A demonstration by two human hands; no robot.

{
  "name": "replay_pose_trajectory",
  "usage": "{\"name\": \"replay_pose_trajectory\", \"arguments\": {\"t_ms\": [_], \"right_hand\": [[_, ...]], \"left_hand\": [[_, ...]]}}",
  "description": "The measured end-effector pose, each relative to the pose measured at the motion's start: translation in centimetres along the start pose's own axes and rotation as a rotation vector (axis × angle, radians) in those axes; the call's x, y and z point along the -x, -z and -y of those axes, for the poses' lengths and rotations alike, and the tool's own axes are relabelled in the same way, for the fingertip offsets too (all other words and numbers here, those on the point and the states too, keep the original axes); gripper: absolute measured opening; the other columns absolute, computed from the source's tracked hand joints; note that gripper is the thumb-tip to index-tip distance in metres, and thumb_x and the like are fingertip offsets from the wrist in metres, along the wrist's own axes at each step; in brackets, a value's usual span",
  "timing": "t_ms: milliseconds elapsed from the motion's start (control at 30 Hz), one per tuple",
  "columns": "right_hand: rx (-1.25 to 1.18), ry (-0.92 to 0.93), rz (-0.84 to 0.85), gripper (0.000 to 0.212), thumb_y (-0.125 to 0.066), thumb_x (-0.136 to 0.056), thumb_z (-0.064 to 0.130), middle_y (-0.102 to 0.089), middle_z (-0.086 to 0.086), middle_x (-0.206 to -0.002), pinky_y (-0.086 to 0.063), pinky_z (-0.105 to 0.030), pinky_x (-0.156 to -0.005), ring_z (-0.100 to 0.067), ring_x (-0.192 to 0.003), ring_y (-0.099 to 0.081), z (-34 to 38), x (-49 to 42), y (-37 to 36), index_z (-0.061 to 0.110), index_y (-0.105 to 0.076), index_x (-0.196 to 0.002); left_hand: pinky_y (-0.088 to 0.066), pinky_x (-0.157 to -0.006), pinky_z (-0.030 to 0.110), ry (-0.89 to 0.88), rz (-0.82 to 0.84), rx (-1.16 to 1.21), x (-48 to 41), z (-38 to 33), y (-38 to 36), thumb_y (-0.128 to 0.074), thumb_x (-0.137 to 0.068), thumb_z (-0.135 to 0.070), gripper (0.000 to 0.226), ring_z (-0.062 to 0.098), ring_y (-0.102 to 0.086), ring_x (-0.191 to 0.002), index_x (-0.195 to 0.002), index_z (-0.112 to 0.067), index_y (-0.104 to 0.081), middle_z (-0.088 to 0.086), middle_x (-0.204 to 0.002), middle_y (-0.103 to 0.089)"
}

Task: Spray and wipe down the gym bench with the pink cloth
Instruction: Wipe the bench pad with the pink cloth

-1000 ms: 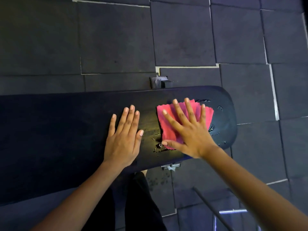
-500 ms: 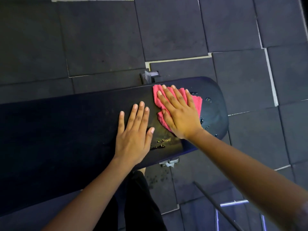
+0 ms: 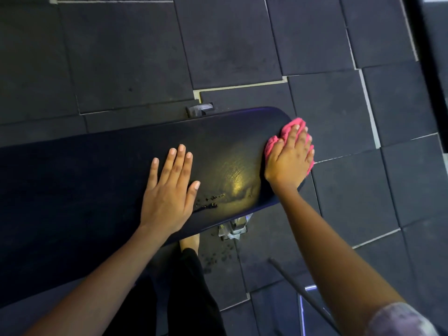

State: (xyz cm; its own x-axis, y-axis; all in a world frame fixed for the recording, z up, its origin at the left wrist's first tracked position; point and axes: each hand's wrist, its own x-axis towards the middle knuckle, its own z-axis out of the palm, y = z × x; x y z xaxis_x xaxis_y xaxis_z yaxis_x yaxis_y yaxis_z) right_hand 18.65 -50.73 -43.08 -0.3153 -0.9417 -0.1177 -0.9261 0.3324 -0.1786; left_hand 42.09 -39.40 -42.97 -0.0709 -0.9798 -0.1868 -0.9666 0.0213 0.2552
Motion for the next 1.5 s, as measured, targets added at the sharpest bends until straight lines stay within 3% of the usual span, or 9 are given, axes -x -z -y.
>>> {"name": "replay_pose_trajectory", "arguments": {"t_ms": [167, 333, 433, 533, 633, 800, 1067, 1333, 1500], "right_hand": [[-0.08, -0.256, -0.073, 0.057, -0.03, -0.102, 0.029, -0.012, -0.014, -0.162, -0.005, -0.043, -0.122, -0.031, -0.149, -0.011, 0.3, 3.7, -0.6, 0.01, -0.016, -0.154], [-0.134, -0.291, -0.066, 0.058, -0.032, -0.103, 0.026, -0.008, -0.016, -0.163, -0.004, -0.043, -0.122, -0.032, -0.15, -0.007, 1.6, 7.7, -1.0, 0.007, -0.012, -0.154], [-0.171, -0.166, -0.014, 0.057, -0.032, -0.101, 0.024, -0.009, -0.016, -0.162, -0.004, -0.044, -0.122, -0.032, -0.15, -0.006, 2.8, 10.9, -1.2, 0.006, -0.015, -0.153], [-0.429, 0.139, 0.077, 0.056, -0.028, -0.097, 0.02, -0.016, -0.009, -0.162, -0.006, -0.04, -0.123, -0.023, -0.151, -0.008, 3.2, 12.8, -0.3, 0.006, -0.024, -0.151], [-0.473, 0.315, -0.012, 0.055, -0.026, -0.1, 0.024, -0.017, -0.009, -0.16, -0.006, -0.034, -0.123, -0.023, -0.15, -0.012, 1.9, 10.0, 1.1, 0.003, -0.026, -0.15], [-0.07, 0.12, 0.043, 0.065, -0.025, -0.093, 0.041, -0.012, -0.011, -0.163, -0.002, -0.05, -0.121, -0.032, -0.15, -0.006, 0.7, 4.1, 0.5, 0.018, -0.019, -0.154], [-0.163, 0.072, -0.009, 0.076, -0.021, -0.083, 0.039, -0.012, -0.017, -0.161, -0.004, -0.047, -0.122, -0.035, -0.15, -0.006, 2.9, 7.6, -1.1, 0.01, -0.021, -0.153], [-0.175, 0.25, 0.052, 0.075, -0.028, -0.083, 0.03, -0.014, -0.019, -0.161, -0.006, -0.048, -0.122, -0.034, -0.15, -0.006, 9.0, 14.8, -3.4, 0.003, -0.02, -0.152], [-0.339, 0.535, 0.213, 0.069, -0.033, -0.084, 0.027, -0.019, -0.013, -0.16, -0.003, -0.045, -0.123, -0.028, -0.151, -0.006, 11.4, 18.2, -3.5, 0.007, -0.03, -0.15]], "left_hand": [[-0.007, -0.12, 0.048, -0.001, -0.015, 0.006, 0.0, 0.1, -0.3, -0.021, -0.101, -0.041, 0.06, 0.02, -0.005, -0.149, -0.151, -0.01, -0.013, 0.006, -0.161, -0.009], [-0.007, -0.12, 0.047, 0.003, -0.022, 0.032, -0.1, -0.1, -0.3, -0.019, -0.101, -0.041, 0.059, 0.021, -0.008, -0.148, -0.151, -0.01, -0.015, 0.007, -0.16, -0.012], [-0.005, -0.12, 0.047, 0.006, -0.011, 0.054, 0.0, 0.0, 0.0, -0.018, -0.101, -0.04, 0.058, 0.021, -0.008, -0.148, -0.151, -0.009, -0.017, 0.007, -0.16, -0.012], [-0.003, -0.121, 0.045, -0.005, 0.007, 0.161, 0.0, 0.1, 0.9, -0.017, -0.1, -0.039, 0.058, 0.018, -0.006, -0.148, -0.15, -0.01, -0.02, 0.005, -0.16, -0.012], [-0.006, -0.121, 0.046, -0.038, -0.005, 0.211, 0.4, 1.5, 2.2, -0.019, -0.099, -0.039, 0.058, 0.018, -0.006, -0.148, -0.15, -0.01, -0.02, 0.005, -0.16, -0.012], [-0.007, -0.119, 0.051, 0.025, 0.001, 0.074, 2.2, 6.8, 3.0, -0.023, -0.098, -0.042, 0.062, 0.021, -0.009, -0.148, -0.15, -0.008, -0.021, 0.007, -0.159, -0.014], [-0.007, -0.12, 0.05, 0.02, -0.029, 0.019, 2.9, 8.6, 2.0, -0.023, -0.1, -0.041, 0.06, 0.02, -0.009, -0.148, -0.15, -0.009, -0.021, 0.006, -0.16, -0.015], [-0.012, -0.119, 0.051, -0.026, -0.18, 0.248, 3.2, 9.0, 2.1, -0.017, -0.102, -0.035, 0.056, 0.023, -0.019, -0.146, -0.146, -0.004, -0.03, 0.011, -0.156, -0.026], [-0.008, -0.119, 0.053, 0.059, -0.254, 0.323, 4.1, 10.1, 3.0, -0.022, -0.101, -0.03, 0.052, 0.023, -0.02, -0.146, -0.145, -0.005, -0.031, 0.011, -0.154, -0.028]]}}
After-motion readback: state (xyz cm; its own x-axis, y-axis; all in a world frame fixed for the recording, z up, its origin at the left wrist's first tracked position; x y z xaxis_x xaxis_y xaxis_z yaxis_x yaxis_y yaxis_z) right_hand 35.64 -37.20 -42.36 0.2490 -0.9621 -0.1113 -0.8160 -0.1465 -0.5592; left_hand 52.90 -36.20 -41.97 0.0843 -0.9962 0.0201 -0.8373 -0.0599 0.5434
